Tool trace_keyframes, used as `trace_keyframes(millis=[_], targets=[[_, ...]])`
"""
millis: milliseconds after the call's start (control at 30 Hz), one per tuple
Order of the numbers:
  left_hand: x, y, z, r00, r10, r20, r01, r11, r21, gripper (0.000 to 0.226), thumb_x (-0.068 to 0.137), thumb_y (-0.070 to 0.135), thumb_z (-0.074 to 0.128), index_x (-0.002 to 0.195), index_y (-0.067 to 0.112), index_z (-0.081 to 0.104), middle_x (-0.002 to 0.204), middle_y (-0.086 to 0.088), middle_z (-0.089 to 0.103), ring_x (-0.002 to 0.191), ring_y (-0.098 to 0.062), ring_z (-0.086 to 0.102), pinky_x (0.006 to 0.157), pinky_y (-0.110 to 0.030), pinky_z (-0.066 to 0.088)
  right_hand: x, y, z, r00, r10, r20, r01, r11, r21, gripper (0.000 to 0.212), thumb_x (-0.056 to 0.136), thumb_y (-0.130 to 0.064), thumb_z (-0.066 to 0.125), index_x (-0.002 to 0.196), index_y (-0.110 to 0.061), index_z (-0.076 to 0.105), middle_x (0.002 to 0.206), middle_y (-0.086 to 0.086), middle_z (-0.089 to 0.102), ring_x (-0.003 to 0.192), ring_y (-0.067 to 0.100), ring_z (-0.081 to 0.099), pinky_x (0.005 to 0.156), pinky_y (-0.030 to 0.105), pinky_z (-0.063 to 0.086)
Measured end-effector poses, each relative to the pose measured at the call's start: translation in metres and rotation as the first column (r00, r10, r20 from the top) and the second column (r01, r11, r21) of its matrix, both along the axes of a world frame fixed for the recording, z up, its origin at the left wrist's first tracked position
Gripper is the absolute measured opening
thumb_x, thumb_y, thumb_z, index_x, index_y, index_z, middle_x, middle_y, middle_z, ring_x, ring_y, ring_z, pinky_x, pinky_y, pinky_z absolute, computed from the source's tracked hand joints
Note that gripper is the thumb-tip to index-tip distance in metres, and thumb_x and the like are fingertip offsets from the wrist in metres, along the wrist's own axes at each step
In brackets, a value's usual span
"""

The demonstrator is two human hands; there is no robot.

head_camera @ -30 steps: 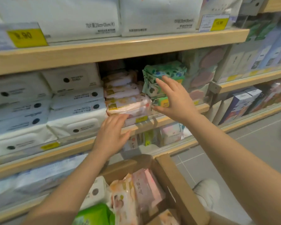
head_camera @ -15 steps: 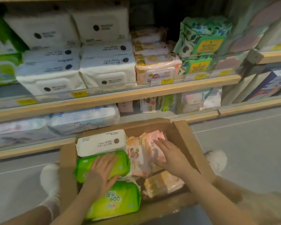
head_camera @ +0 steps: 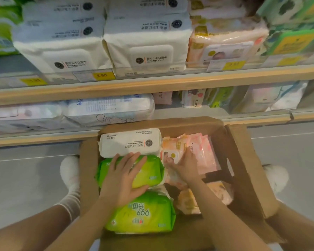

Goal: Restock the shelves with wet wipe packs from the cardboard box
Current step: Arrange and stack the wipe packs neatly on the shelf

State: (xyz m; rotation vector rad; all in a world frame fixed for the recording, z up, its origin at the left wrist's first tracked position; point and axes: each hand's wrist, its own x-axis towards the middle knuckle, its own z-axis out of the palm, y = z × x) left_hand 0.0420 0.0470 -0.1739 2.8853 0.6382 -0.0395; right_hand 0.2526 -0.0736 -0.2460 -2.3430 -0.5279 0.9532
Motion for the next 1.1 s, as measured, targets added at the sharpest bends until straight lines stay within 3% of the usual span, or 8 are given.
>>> trace_keyframes(millis=[133, 333, 467, 667, 800, 900, 1000, 1100], targets=[[-0.001, 0.001, -0.002, 1.000, -0.011, 0.001, 0.011, 1.000, 0.019, 0.076, 0.078, 0.069, 0.047, 0.139, 0.024, 0.044, 0.141, -0.003, 0.047, 0.130, -0.025, 0.043, 0.107, -0.054, 0.029, 0.008, 0.001, -0.032, 0.997, -0.076, -0.010, 0.076, 0.997, 0.002, 0.086, 0.044, -0.076, 0.074, 0.108, -0.024, 0.047, 0.101, -0.001, 0.057, 0.093, 0.019, 0.055, 0.081, 0.043, 0.052], [0.000, 0.001, -0.004, 0.999, -0.015, 0.028, 0.014, 0.999, 0.046, 0.076, 0.078, 0.068, 0.048, 0.139, 0.023, 0.045, 0.140, -0.003, 0.048, 0.128, -0.025, 0.044, 0.107, -0.053, 0.029, -0.001, 0.003, -0.002, 0.996, -0.077, -0.034, 0.081, 0.987, 0.136, 0.065, 0.064, -0.037, 0.085, 0.107, -0.018, 0.039, 0.102, -0.001, 0.055, 0.096, 0.021, 0.058, 0.076, 0.034, 0.050], [-0.001, -0.001, -0.003, 1.000, -0.014, 0.017, 0.013, 0.999, 0.035, 0.075, 0.079, 0.067, 0.046, 0.139, 0.023, 0.044, 0.141, -0.004, 0.047, 0.129, -0.026, 0.043, 0.107, -0.052, 0.027, -0.002, -0.002, 0.008, 0.995, -0.072, 0.066, 0.064, 0.990, 0.125, 0.071, 0.060, -0.047, 0.084, 0.107, -0.018, 0.039, 0.099, 0.000, 0.058, 0.089, 0.020, 0.060, 0.071, 0.036, 0.052], [0.000, -0.005, 0.003, 0.997, 0.011, -0.078, -0.011, 1.000, -0.002, 0.076, 0.084, 0.072, 0.031, 0.139, 0.021, 0.045, 0.141, -0.005, 0.045, 0.130, -0.025, 0.039, 0.109, -0.050, 0.021, 0.010, -0.021, 0.060, 0.993, -0.100, 0.058, 0.080, 0.956, 0.283, 0.073, 0.062, -0.035, 0.087, 0.115, -0.016, 0.040, 0.105, -0.004, 0.055, 0.095, 0.014, 0.056, 0.076, 0.028, 0.046], [0.040, -0.019, 0.031, 0.998, 0.060, 0.010, -0.057, 0.976, -0.209, 0.090, 0.078, 0.082, 0.025, 0.144, 0.021, 0.033, 0.149, -0.002, 0.034, 0.136, -0.023, 0.033, 0.115, -0.046, 0.020, 0.038, -0.041, 0.116, 0.999, -0.052, -0.008, 0.052, 0.936, 0.347, 0.069, 0.060, -0.028, 0.089, 0.110, -0.020, 0.043, 0.100, -0.008, 0.059, 0.091, 0.007, 0.058, 0.076, 0.023, 0.049], [0.095, -0.032, 0.077, 0.967, 0.221, 0.129, -0.120, 0.837, -0.534, 0.099, 0.068, 0.075, 0.056, 0.148, 0.032, 0.016, 0.153, 0.007, 0.020, 0.140, -0.013, 0.021, 0.115, -0.040, 0.025, 0.053, -0.059, 0.156, 0.998, 0.021, -0.056, 0.001, 0.928, 0.373, 0.072, 0.056, -0.025, 0.092, 0.112, -0.024, 0.048, 0.104, -0.008, 0.063, 0.096, 0.008, 0.062, 0.082, 0.028, 0.053], [0.142, -0.034, 0.122, 0.951, 0.229, 0.208, -0.015, 0.705, -0.709, 0.106, 0.062, 0.047, 0.082, 0.147, 0.033, 0.021, 0.144, 0.010, 0.032, 0.130, -0.008, 0.035, 0.105, -0.030, 0.034, 0.058, -0.076, 0.190, 0.989, 0.121, -0.088, -0.079, 0.920, 0.383, 0.076, 0.054, -0.014, 0.092, 0.117, -0.022, 0.049, 0.107, -0.004, 0.066, 0.096, 0.008, 0.064, 0.083, 0.026, 0.055], [0.162, -0.036, 0.144, 0.991, 0.072, 0.115, 0.055, 0.567, -0.822, 0.088, 0.061, 0.030, 0.087, 0.137, 0.026, 0.042, 0.127, 0.011, 0.054, 0.111, -0.007, 0.055, 0.090, -0.023, 0.047, 0.058, -0.092, 0.218, 0.976, 0.210, -0.063, -0.173, 0.913, 0.369, 0.075, 0.060, -0.010, 0.089, 0.117, -0.026, 0.043, 0.105, -0.016, 0.059, 0.088, -0.011, 0.059, 0.071, 0.006, 0.046]])
